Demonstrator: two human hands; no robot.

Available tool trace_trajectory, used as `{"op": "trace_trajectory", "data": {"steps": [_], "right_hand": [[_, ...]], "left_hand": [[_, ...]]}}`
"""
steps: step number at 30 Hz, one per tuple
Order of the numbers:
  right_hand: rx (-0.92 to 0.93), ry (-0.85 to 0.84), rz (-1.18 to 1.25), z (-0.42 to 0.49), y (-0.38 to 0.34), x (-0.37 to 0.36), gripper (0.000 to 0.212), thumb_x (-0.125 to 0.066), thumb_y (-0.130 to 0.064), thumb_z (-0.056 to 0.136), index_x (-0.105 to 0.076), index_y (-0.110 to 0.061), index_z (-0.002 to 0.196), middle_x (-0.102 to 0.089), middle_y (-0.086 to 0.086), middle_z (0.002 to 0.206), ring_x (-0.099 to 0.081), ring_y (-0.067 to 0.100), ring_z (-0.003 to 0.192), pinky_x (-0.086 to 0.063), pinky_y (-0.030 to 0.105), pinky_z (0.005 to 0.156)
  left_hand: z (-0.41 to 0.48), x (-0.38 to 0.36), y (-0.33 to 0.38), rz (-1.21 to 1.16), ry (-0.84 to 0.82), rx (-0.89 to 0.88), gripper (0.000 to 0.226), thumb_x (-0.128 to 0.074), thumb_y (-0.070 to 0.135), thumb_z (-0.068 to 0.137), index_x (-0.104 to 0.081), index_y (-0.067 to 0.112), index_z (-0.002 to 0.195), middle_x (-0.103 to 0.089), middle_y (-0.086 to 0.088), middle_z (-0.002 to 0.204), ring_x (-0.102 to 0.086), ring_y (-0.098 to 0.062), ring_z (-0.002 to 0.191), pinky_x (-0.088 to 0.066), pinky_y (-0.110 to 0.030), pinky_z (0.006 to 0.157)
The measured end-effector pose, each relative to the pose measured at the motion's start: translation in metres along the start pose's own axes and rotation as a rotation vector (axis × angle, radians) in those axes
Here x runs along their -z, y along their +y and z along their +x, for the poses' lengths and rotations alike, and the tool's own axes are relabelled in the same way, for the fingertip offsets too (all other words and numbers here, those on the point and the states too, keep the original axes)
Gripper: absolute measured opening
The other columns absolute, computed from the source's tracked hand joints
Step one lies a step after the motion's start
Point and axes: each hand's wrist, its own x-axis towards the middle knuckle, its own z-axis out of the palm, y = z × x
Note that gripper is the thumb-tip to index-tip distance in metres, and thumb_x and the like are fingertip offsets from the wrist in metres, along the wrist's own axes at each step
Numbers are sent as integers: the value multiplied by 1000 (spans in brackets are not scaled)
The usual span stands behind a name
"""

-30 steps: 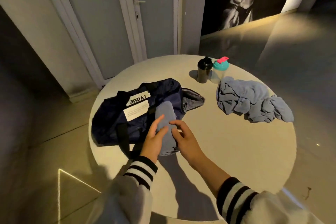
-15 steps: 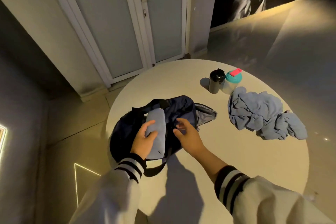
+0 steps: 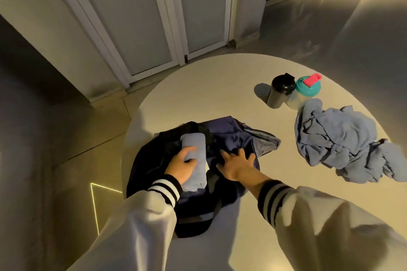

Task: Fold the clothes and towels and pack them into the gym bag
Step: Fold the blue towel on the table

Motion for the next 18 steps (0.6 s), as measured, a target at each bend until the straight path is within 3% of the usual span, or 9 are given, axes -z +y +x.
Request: {"op": "trace_trajectory", "data": {"steps": [3,6,10,13,14,18], "right_hand": [[18,148,90,-24,19,-27,45,-26,-54,104,-54,-32,131,-61,2,125,-30,31,132,-17,58,107],[-5,370,190,-55,31,-47,40,-27,-49,106,-64,-34,113,-68,-5,108,-39,25,118,-22,46,95],[-179,257,120,-62,40,-47,33,-38,-38,103,-54,-30,131,-56,2,128,-31,30,127,-25,50,98],[-240,113,175,-58,40,-39,60,-49,-27,95,-28,-25,151,-39,8,144,-22,38,136,-26,52,101],[-250,96,181,-56,41,-37,65,-50,-27,93,-24,-24,153,-35,8,148,-19,38,138,-26,52,103],[-235,1,158,-50,48,-37,51,-46,-41,96,-38,-32,146,-30,-1,153,-15,34,138,-23,50,103]], "left_hand": [[6,-12,-5,27,-97,16,43,-49,19,101,-49,34,142,-55,-6,134,-55,-31,120,-45,-39,103],[2,-28,-5,53,-69,-15,39,-47,17,101,-52,22,140,-59,-10,130,-57,-31,116,-46,-37,100],[-2,-37,0,71,-176,-39,31,-46,18,101,-58,24,129,-60,-7,119,-58,-27,102,-45,-29,89],[-7,-34,5,152,-333,-92,34,-48,15,99,-63,28,126,-59,1,110,-57,-19,89,-43,-20,74],[-8,-35,4,190,-391,-100,32,-48,15,99,-64,27,125,-57,4,108,-56,-17,92,-42,-20,75],[-18,-47,1,275,-524,-97,29,-50,14,99,-68,22,121,-58,7,98,-55,-13,100,-40,-20,81]]}}
